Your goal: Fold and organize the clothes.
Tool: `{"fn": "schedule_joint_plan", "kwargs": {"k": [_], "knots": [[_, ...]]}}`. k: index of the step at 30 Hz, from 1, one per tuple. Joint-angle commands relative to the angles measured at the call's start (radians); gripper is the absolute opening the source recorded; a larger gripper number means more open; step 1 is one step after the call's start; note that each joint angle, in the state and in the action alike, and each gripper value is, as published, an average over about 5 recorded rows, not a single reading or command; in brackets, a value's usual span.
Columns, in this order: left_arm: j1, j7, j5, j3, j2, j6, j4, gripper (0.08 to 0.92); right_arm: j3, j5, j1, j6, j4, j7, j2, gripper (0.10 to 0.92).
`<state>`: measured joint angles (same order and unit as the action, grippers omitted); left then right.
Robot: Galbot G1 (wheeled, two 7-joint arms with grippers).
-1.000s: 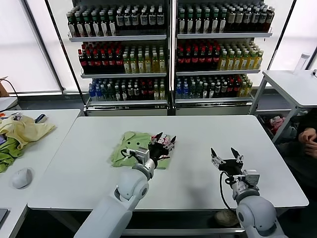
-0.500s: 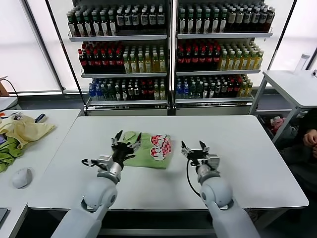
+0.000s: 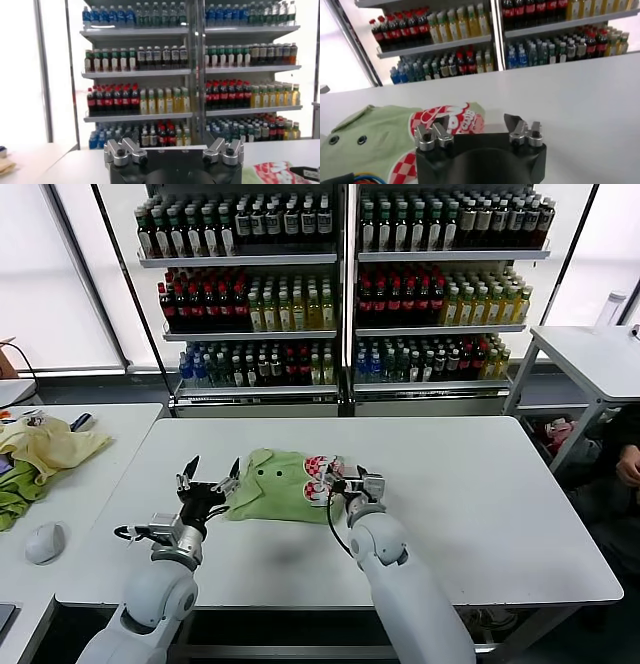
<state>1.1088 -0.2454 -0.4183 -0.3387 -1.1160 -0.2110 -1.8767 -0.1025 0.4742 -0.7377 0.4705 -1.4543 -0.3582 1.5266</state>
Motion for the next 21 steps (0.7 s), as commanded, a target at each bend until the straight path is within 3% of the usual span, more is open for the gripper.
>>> {"fn": "schedule_joint_plan", "kwargs": {"k": [1, 21], "knots": [[0.047, -0.007, 0.0, -0.042, 0.02, 0.016, -0.009, 0.823, 0.025, 0.034, 0.097, 0.009, 0.185, -0.037, 0.071, 0.673], [0.084, -0.005, 0.005, -0.041, 0.006, 0.023, -0.027, 0.823, 0.018, -0.124, 0.17, 0.077, 0.272, 0.074, -0.04, 0.136]]}}
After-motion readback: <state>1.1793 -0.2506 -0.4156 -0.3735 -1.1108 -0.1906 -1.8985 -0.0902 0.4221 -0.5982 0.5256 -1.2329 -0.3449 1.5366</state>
